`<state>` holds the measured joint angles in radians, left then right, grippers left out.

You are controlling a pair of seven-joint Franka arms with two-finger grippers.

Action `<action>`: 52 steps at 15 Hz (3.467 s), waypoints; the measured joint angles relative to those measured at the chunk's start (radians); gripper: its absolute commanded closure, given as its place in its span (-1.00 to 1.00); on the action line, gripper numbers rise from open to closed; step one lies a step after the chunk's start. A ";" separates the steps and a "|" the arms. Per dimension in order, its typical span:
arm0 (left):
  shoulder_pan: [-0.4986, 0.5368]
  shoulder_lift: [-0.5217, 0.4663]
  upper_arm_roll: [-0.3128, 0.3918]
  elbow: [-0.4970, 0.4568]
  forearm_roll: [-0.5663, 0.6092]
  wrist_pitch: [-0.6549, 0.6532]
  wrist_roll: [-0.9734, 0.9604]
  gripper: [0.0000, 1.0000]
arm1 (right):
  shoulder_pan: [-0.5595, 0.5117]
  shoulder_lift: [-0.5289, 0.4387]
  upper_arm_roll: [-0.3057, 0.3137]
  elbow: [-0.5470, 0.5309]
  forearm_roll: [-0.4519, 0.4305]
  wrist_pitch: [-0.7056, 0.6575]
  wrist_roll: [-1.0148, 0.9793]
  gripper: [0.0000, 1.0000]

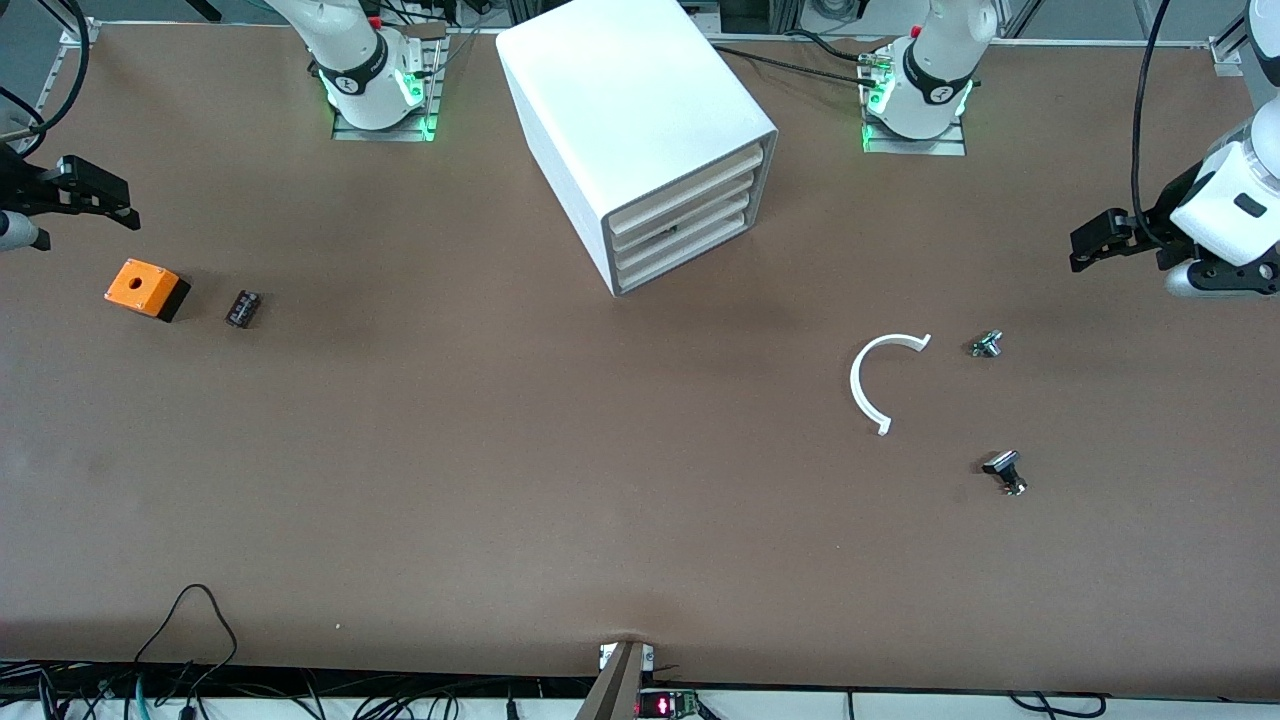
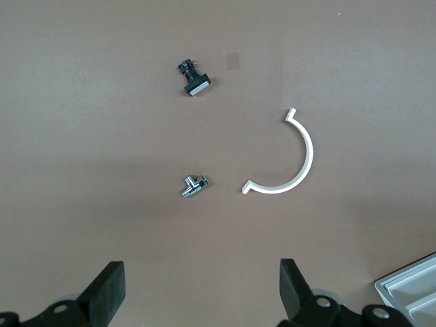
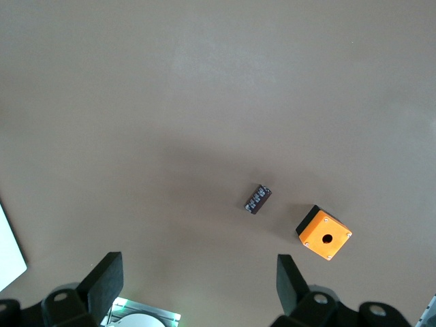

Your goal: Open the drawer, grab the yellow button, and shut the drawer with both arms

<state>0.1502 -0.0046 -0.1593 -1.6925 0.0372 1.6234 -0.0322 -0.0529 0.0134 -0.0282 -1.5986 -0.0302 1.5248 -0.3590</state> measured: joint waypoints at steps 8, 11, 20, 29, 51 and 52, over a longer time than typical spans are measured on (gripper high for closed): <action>-0.005 0.001 -0.016 0.000 0.000 -0.001 0.000 -1.00 | -0.010 0.022 -0.003 0.000 0.000 0.034 0.001 -1.00; -0.007 0.003 -0.018 0.000 0.000 -0.001 0.000 -1.00 | -0.039 0.041 -0.018 0.000 0.000 0.098 0.002 -1.00; -0.038 0.021 -0.024 -0.001 -0.037 -0.039 0.000 -1.00 | -0.063 0.059 -0.025 0.002 0.002 0.124 0.001 -1.00; -0.099 0.169 -0.028 -0.087 -0.354 -0.078 0.000 -1.00 | -0.026 0.113 0.009 0.005 0.004 0.127 -0.036 -1.00; -0.243 0.334 -0.167 -0.364 -0.987 0.009 0.189 -0.86 | 0.040 0.139 0.077 0.046 0.147 0.078 -0.045 -1.00; -0.243 0.334 -0.173 -0.373 -0.992 0.011 0.190 -0.85 | 0.041 0.144 0.077 0.046 0.157 0.086 -0.048 -1.00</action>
<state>-0.0923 0.3290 -0.3318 -2.0654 -0.9543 1.6343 0.1577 -0.0115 0.1571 0.0486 -1.5525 0.1264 1.6112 -0.4072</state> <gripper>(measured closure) 0.062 0.000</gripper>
